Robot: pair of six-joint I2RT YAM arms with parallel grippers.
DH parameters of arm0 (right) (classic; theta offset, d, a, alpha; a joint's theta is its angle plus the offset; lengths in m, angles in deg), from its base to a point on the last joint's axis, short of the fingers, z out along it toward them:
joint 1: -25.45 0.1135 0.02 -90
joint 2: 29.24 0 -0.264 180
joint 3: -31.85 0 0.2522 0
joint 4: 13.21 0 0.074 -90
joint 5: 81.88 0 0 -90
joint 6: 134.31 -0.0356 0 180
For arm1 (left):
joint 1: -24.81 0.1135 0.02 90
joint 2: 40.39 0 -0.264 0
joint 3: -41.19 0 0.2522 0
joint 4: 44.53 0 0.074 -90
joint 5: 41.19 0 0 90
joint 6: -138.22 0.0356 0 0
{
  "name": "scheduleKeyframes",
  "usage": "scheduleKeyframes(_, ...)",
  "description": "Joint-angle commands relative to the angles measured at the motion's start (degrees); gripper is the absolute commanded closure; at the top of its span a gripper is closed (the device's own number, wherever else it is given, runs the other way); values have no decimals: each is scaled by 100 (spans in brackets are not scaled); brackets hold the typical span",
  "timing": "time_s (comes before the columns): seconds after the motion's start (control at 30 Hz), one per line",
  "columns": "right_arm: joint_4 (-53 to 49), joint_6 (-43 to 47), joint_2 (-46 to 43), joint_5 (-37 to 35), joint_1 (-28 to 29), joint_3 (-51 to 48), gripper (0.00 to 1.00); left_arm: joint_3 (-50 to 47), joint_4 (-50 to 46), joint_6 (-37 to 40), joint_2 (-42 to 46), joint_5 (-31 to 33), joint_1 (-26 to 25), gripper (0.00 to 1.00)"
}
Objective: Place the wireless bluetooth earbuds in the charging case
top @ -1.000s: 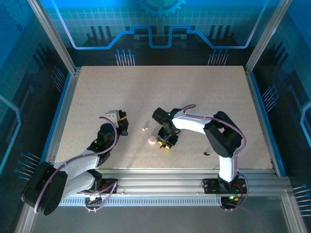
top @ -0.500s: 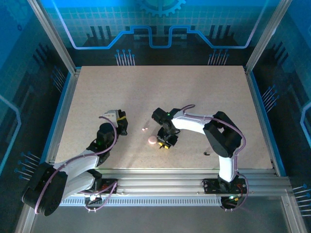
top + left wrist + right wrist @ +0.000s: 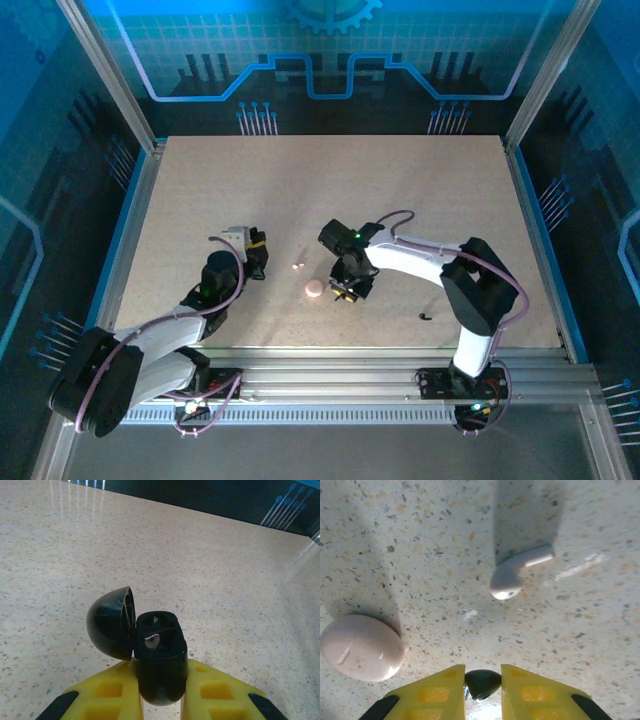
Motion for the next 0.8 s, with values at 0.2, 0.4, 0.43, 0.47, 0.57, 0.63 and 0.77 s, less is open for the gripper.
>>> scheduleKeyframes(0.2, -62, 676, -809, -1018, -82, -33, 78, 280, 858, 590, -663, -1569, 33, 90)
scheduleKeyframes(0.4, 209, 1311, -1327, -1503, -159, -222, 78, 480, 1284, 630, -1253, -2573, -17, 90)
scheduleKeyframes(0.43, 272, 1447, -1434, -1569, -176, -264, 78, 538, 1382, 640, -1383, -2713, -56, 90)
scheduleKeyframes(0.47, 316, 1554, -1521, -1622, -196, -301, 78, 580, 1471, 661, -1492, -2813, -105, 91)
scheduleKeyframes(0.57, 549, 1967, -1846, -1780, -287, -463, 78, 733, 1727, 802, -1795, -3030, -345, 91)
scheduleKeyframes(0.63, 770, 2307, -2083, -1841, -342, -602, 78, 928, 1575, 1092, -1886, -3101, -606, 91)
scheduleKeyframes(0.77, 1044, 3071, -2556, -1918, -486, -805, 77, 1297, 926, 1660, -1884, -2827, -1140, 92)
